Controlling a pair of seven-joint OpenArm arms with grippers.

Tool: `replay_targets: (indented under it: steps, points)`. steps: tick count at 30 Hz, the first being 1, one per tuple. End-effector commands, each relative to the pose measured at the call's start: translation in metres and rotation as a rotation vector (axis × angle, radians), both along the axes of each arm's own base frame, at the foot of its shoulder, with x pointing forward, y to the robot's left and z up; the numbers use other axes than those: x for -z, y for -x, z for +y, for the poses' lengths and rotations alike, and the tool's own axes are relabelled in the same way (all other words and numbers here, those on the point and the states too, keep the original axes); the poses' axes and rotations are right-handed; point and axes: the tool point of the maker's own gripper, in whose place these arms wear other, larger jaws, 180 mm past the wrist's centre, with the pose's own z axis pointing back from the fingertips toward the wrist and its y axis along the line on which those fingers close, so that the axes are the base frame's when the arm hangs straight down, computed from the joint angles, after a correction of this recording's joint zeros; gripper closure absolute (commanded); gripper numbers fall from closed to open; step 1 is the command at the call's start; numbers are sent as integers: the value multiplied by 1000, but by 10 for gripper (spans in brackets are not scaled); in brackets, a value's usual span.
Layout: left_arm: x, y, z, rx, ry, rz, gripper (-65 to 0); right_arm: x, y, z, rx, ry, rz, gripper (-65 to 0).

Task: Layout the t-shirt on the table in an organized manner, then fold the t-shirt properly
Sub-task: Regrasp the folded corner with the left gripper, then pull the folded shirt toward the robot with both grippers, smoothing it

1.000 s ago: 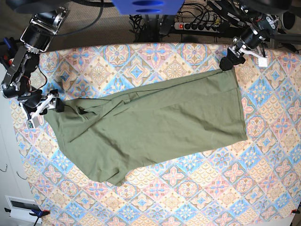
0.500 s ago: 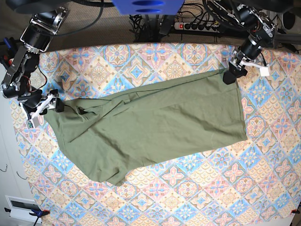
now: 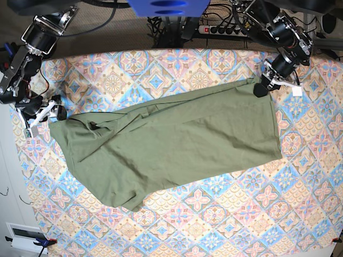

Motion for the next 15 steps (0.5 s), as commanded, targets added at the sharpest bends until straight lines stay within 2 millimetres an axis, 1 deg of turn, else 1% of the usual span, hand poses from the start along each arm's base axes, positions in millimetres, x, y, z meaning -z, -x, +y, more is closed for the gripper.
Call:
replay_targets:
  steps: [1, 3, 5, 8, 10, 12, 15]
  points:
    - [-4, 0, 18, -10, -49, 6, 0, -10, -5, -7, -2, 20, -29, -451]
    - [-8, -1, 29, -4, -78, 4, 0, -8, -2, -7, -1, 19, -23, -433]
    - [-16, -9, 41, 0, -112, -12, 0, -8, -2, -7, -1, 18, -22, -385]
    - [-27, -13, 61, 6, -166, -21, 0, -8, -2, -6, -2, 18, -21, -311]
    - [-33, -15, 71, 17, -197, -23, 0, -6, -1, -7, 0, 13, -16, -281]
    - [-36, -21, 71, 61, -221, -21, 0, 4, 3, -7, 11, -9, 15, -288]
    - [-40, -25, 74, 80, -239, -25, 0, 21, 11, -7, 31, -47, 60, -325]
